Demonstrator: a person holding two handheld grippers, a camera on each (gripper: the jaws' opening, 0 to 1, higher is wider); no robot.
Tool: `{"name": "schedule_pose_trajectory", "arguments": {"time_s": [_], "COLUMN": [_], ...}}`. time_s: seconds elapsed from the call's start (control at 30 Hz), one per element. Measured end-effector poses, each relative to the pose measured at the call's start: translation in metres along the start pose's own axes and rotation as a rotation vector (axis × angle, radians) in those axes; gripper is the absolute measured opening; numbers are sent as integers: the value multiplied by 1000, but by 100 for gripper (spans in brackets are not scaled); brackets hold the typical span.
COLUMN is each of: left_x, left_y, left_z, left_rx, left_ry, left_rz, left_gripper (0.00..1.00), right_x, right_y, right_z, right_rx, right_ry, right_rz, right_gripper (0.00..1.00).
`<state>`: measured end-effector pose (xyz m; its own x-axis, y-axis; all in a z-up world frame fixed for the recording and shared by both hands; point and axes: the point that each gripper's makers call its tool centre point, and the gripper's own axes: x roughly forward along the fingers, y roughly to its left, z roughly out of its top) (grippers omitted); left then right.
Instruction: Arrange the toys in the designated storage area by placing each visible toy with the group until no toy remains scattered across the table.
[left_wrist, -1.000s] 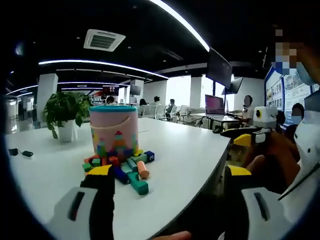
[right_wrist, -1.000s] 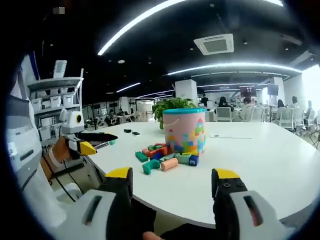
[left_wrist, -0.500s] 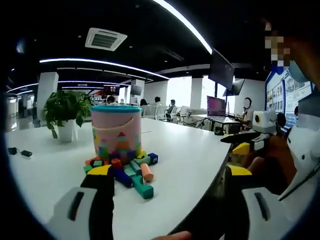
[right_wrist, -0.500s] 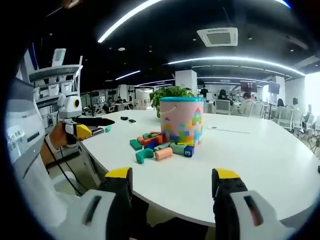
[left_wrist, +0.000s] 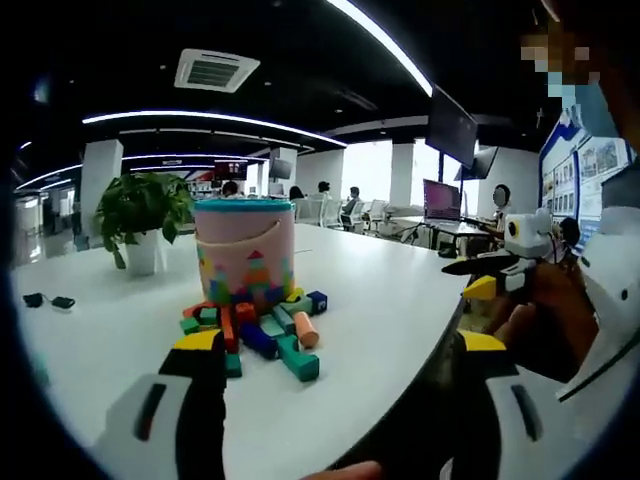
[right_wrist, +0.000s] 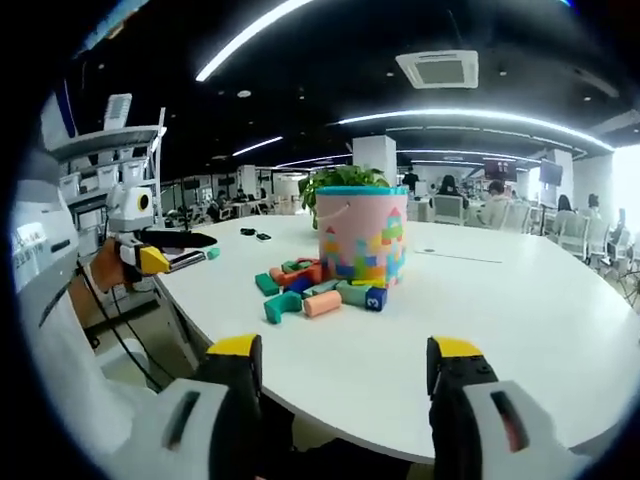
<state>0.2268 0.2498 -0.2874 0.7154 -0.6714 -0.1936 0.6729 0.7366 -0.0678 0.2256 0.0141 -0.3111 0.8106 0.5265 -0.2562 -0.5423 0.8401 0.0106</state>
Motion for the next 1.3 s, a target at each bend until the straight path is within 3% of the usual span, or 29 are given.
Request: {"name": "schedule_pose_trajectory", "arguments": {"time_s": [0.5, 0.93, 1.3], "left_x": [0, -17, -13], "left_y": [-7, 3, 3], "left_z": [-1, 1, 4], "left_rx": [4, -1, -1], "left_ry": [-15, -49, -59], "left_rz": [-27, 5, -15], "left_gripper": [94, 93, 91], "right_x": [-1, 3, 2], "right_y": [7, 18, 14], "right_z": [-4, 8, 6], "right_rx": [2, -3, -5], "right_ry": [10, -15, -4], "right_rz": [-5, 15, -5], "right_gripper": [70, 68, 67]}}
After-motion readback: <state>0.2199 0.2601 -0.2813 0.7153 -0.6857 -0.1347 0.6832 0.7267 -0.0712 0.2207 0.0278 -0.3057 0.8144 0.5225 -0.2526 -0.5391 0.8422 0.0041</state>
